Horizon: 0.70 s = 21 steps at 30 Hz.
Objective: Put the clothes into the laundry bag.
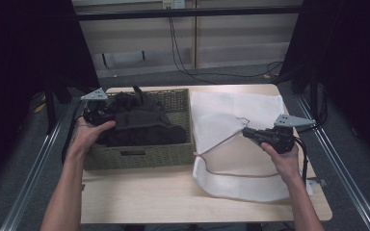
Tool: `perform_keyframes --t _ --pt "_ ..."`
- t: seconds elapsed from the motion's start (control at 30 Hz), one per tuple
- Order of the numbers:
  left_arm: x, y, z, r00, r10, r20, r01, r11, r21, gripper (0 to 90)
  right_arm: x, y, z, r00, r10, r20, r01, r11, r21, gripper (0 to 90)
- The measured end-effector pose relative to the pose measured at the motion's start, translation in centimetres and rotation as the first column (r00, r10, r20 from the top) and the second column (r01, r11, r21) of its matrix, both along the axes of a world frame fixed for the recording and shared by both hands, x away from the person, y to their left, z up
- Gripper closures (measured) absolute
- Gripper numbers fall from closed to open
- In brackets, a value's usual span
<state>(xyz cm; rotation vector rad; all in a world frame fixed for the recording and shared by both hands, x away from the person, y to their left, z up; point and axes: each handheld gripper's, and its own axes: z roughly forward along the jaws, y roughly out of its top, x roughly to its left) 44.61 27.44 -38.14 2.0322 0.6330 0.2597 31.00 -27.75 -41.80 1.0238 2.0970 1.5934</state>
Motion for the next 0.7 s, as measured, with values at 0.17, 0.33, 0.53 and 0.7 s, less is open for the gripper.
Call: perform_keyframes --t 0.17,0.33,0.53,0.7 --pt "-0.4 0.4 0.8 0.9992 0.028 0.028 -0.026 0.9968 -0.075 70.6 -0.2 -0.1 0.1 1.0 0.003 0.007 -0.003 1.0 0.005 88.9" --pt "-0.5 0.4 1.3 0.9985 0.038 0.04 -0.034 0.9933 -0.111 70.9 -0.2 -0.1 0.2 0.9999 0.004 0.009 -0.004 1.0 0.004 88.9" --pt "-0.8 0.8 2.2 0.9959 0.071 0.057 -0.061 0.9838 -0.168 71.1 -0.3 -0.2 0.3 0.9999 0.0 0.016 -0.001 1.0 0.012 88.9" --pt "-1.0 0.9 3.2 0.9944 0.082 0.067 -0.068 0.98 -0.187 71.1 -0.2 -0.2 0.3 0.9998 -0.001 0.017 0.001 1.0 0.012 88.9"
